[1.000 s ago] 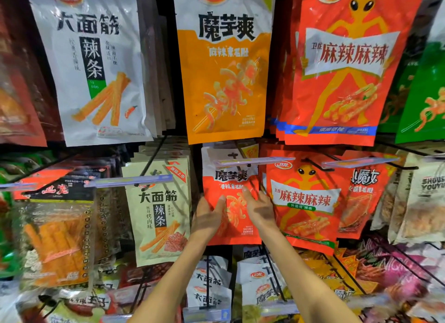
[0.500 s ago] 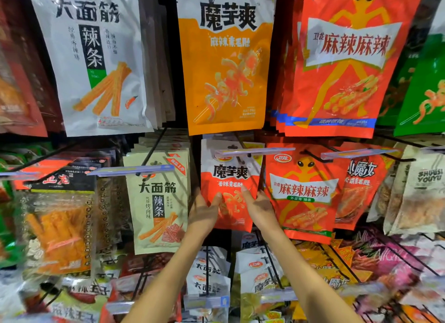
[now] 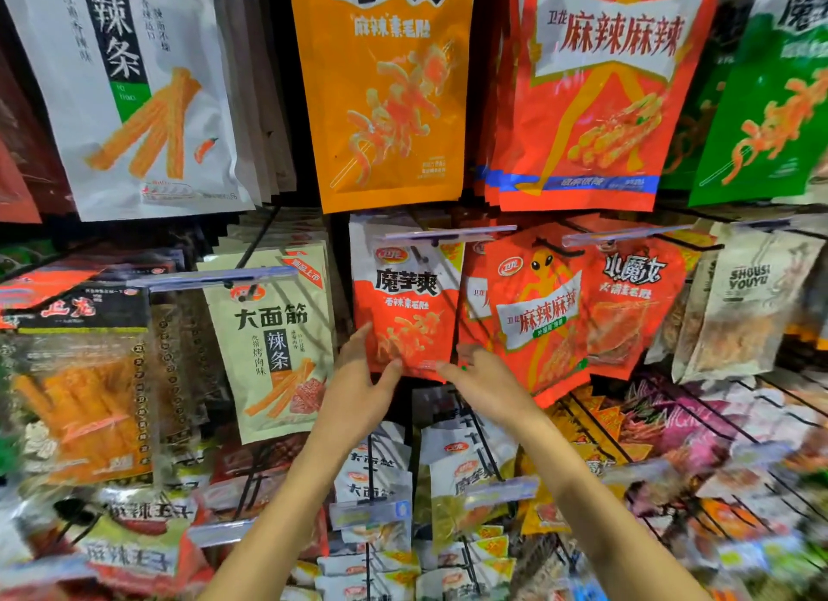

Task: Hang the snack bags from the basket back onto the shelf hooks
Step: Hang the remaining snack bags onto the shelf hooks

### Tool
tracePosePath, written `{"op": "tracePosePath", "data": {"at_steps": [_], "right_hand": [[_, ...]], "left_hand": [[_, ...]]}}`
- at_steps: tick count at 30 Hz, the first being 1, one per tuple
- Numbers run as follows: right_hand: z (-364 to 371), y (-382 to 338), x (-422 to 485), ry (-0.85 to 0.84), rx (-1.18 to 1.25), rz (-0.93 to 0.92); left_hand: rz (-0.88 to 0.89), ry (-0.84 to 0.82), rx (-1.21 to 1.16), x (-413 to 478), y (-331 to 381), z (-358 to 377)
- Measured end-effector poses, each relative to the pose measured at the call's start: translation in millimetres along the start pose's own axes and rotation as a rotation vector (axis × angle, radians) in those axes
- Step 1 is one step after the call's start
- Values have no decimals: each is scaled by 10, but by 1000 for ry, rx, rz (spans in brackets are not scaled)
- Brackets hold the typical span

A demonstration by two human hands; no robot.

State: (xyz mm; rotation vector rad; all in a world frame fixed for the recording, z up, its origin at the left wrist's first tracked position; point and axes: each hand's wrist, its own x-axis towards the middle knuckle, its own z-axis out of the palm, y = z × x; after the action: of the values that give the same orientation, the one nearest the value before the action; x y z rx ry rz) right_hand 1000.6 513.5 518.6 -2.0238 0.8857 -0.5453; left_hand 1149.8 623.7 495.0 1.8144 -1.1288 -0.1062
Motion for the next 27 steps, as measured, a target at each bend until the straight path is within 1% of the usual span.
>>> {"op": "tracePosePath", "data": {"at_steps": [2,5,7,11,17,21,25,27], "right_hand": [[-35,-2,-82,-75,-105,-10],[-35,48,-132,-137,-288,-8],[-13,68,-163,-154,-397,0],[49,106,-200,-175,-533,-11],[84,182,-247,-168,-705,-42],[-29,229,-285,-120,-870,-39],[-316,329,-284,-15,-950,-36],[-513,389,-279,70,-965,-22]], "left_hand": [[71,-56,145,-19,-35,-47],[59,-147,366,-57,-52,-94],[72,-175,488,-80,-51,-111],[110,-222,629,-134,-43,-124],[95,-337,691,-191,-58,-131],[120,-354,703,-195,15,-77],[157,-346,606,-127,194,92],[165,-340,471,-51,290,234]]}}
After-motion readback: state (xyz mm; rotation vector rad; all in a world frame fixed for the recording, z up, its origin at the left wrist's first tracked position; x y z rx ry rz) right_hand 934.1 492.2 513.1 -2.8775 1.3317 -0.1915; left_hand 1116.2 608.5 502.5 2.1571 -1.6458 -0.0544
